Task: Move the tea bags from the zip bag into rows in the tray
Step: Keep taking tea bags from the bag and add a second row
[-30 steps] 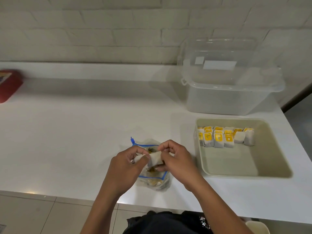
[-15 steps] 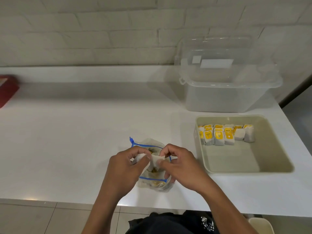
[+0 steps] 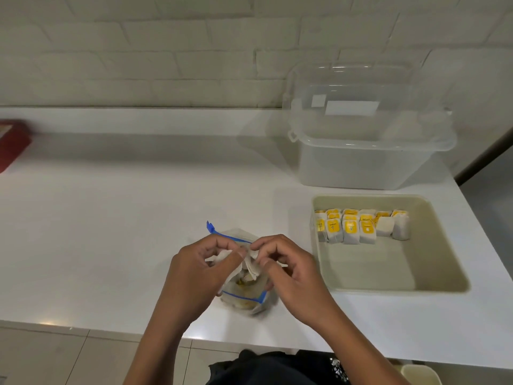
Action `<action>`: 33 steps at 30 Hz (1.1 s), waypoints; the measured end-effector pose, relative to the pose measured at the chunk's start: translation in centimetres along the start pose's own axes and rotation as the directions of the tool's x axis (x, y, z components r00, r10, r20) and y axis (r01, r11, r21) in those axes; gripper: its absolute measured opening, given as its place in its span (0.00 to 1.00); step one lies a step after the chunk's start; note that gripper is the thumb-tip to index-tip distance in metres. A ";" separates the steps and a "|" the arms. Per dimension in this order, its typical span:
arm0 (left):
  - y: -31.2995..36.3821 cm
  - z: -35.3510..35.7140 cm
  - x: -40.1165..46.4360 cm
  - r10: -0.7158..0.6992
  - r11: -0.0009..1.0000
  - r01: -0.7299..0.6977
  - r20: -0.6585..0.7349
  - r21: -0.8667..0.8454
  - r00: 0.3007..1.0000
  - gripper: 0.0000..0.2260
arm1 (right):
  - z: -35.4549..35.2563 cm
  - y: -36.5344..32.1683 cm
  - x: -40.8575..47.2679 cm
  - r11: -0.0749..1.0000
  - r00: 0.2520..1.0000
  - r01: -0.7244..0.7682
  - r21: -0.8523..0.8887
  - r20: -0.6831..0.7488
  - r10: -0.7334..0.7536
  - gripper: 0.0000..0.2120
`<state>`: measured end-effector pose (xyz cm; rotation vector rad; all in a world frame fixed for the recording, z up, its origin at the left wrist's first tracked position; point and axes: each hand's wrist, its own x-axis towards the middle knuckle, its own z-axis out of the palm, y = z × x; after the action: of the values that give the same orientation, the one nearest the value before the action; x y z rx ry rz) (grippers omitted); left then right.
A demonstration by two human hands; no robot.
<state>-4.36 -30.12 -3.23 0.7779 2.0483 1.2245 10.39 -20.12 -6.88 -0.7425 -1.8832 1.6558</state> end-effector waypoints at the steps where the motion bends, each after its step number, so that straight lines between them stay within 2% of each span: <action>1: 0.3 0.2 0.0 -0.005 1.000 0.005 0.002 0.014 1.000 0.06 | -0.3 0.0 0.1 0.999 0.999 -0.037 0.022 -0.034 0.038 0.07; 5: 1.6 1.5 0.0 0.016 0.996 -0.020 0.048 0.084 0.999 0.06 | -2.1 -0.2 0.5 0.989 0.991 -0.121 0.088 -0.053 0.126 0.08; 10: 3.8 4.0 0.2 0.069 0.993 -0.088 0.218 0.079 0.974 0.13 | -5.8 -0.8 0.8 0.953 0.972 -0.232 0.196 0.075 0.221 0.11; 14: 4.6 6.8 0.7 0.114 0.983 -0.148 0.274 0.106 0.955 0.15 | -8.9 -0.2 0.6 0.954 0.965 -0.249 0.167 0.132 0.228 0.09; 17: 5.1 9.2 1.1 0.118 0.982 -0.150 0.257 0.112 0.959 0.12 | -11.3 0.3 0.3 0.957 0.972 -0.230 0.175 0.098 0.215 0.04; 21: 5.8 13.1 1.7 0.034 0.999 -0.041 0.216 0.030 0.976 0.08 | -14.7 1.1 -0.1 0.945 0.967 -0.248 0.215 -0.006 0.255 0.03; 23: 6.0 14.8 1.9 -0.022 0.999 0.015 0.233 0.029 0.972 0.07 | -16.2 1.3 -0.3 0.934 0.957 -0.253 0.250 -0.073 0.279 0.04; 26: 6.3 17.1 2.1 -0.041 0.998 0.028 0.294 0.047 0.955 0.09 | -18.4 1.9 -0.5 0.923 0.933 -0.282 0.263 -0.148 0.328 0.04; 30: 7.0 20.0 2.5 0.011 1.000 -0.015 0.292 0.010 0.956 0.10 | -20.8 2.1 -0.3 0.934 0.919 -0.319 0.161 -0.188 0.347 0.05; 33: 6.5 21.2 3.6 0.105 0.985 -0.135 0.249 0.106 0.963 0.17 | -21.6 2.7 0.5 0.946 0.939 -0.264 -0.189 -0.273 0.208 0.07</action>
<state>10.52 -13.49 -6.10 1.0690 1.9106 1.0176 25.27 -4.17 -6.97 -1.2550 -1.8721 1.4169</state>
